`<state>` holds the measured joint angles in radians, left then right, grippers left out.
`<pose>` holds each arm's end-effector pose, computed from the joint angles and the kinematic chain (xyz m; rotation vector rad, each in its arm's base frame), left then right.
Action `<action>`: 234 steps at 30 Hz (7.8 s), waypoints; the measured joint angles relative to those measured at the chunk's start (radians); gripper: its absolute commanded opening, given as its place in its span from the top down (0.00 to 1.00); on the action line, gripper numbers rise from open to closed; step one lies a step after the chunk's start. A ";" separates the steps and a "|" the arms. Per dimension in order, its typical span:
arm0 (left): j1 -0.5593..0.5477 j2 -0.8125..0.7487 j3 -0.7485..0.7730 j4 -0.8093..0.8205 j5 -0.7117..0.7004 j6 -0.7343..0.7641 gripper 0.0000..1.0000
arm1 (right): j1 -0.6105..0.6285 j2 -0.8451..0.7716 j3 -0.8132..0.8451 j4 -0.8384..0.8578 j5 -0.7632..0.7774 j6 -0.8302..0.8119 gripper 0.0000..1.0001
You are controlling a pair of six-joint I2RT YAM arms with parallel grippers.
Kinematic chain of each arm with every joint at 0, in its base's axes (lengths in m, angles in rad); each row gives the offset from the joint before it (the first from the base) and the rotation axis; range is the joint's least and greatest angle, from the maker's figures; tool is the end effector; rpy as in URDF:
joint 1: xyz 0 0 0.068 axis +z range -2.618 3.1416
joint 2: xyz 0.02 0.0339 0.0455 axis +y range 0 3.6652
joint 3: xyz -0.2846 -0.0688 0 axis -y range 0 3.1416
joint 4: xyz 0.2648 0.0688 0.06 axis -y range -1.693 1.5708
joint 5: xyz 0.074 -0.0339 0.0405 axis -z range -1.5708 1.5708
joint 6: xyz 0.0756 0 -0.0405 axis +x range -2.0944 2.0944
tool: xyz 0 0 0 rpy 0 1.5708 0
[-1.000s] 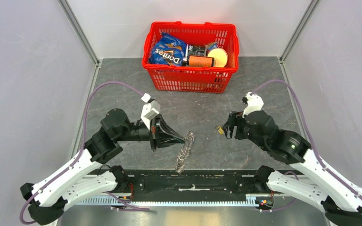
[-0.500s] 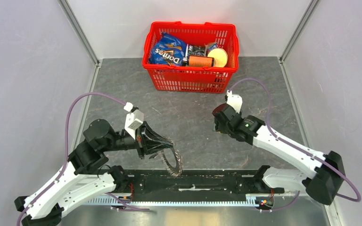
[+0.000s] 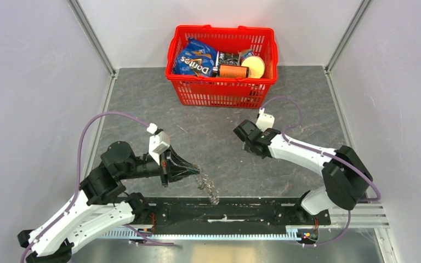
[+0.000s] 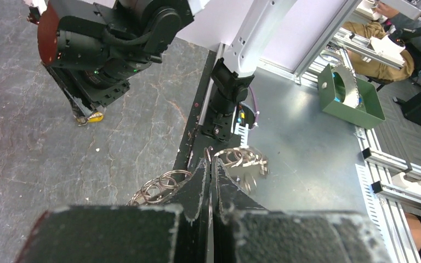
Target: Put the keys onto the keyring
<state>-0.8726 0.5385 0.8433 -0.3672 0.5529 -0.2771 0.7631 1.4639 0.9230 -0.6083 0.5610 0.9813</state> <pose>0.0649 -0.1391 0.3875 0.9526 1.5254 -1.3015 0.2475 0.1810 0.1856 0.4169 2.4188 -0.0525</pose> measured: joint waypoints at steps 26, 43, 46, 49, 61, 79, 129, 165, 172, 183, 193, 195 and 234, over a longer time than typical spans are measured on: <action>0.000 -0.010 -0.020 0.001 0.007 0.003 0.98 | -0.066 0.224 0.048 0.078 0.050 0.108 0.54; 0.000 -0.010 -0.020 0.000 0.007 0.010 0.98 | -0.072 0.254 0.056 0.089 0.054 0.109 0.66; 0.000 -0.010 -0.020 0.000 0.007 0.010 0.98 | -0.072 0.254 0.056 0.092 0.055 0.109 0.70; 0.000 -0.010 -0.020 0.000 0.007 0.010 0.98 | -0.072 0.254 0.056 0.093 0.057 0.108 0.73; 0.000 -0.011 -0.020 -0.002 0.007 0.011 0.98 | -0.072 0.254 0.058 0.092 0.058 0.108 0.96; 0.000 -0.012 -0.020 -0.002 0.006 0.011 0.98 | -0.072 0.123 0.056 0.089 0.045 0.093 1.00; 0.001 0.081 -0.027 0.256 0.166 -0.045 0.98 | -0.071 -0.538 0.360 -0.045 -1.405 -0.762 1.00; 0.001 0.161 -0.026 0.327 0.188 -0.071 0.98 | 0.122 -0.358 0.384 0.079 -1.423 -0.683 1.00; 0.001 0.155 -0.026 0.331 0.191 -0.071 0.98 | 0.129 -0.354 0.407 0.095 -1.400 -0.669 1.00; 0.001 0.153 -0.026 0.340 0.193 -0.071 0.98 | 0.138 -0.343 0.411 0.119 -1.382 -0.652 1.00; 0.001 0.152 -0.026 0.340 0.205 -0.071 0.98 | 0.144 -0.339 0.411 0.126 -1.370 -0.649 1.00; 0.001 0.149 -0.027 0.341 0.208 -0.071 0.98 | 0.144 -0.340 0.411 0.126 -1.366 -0.649 1.00; 0.001 0.097 -0.065 0.438 0.235 -0.097 0.98 | 0.150 -0.401 0.366 0.137 -1.330 -0.627 0.59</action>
<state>-0.8719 0.6350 0.7784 0.0708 0.7883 -0.3740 0.9127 1.0626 1.2892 -0.4713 -0.7692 0.3546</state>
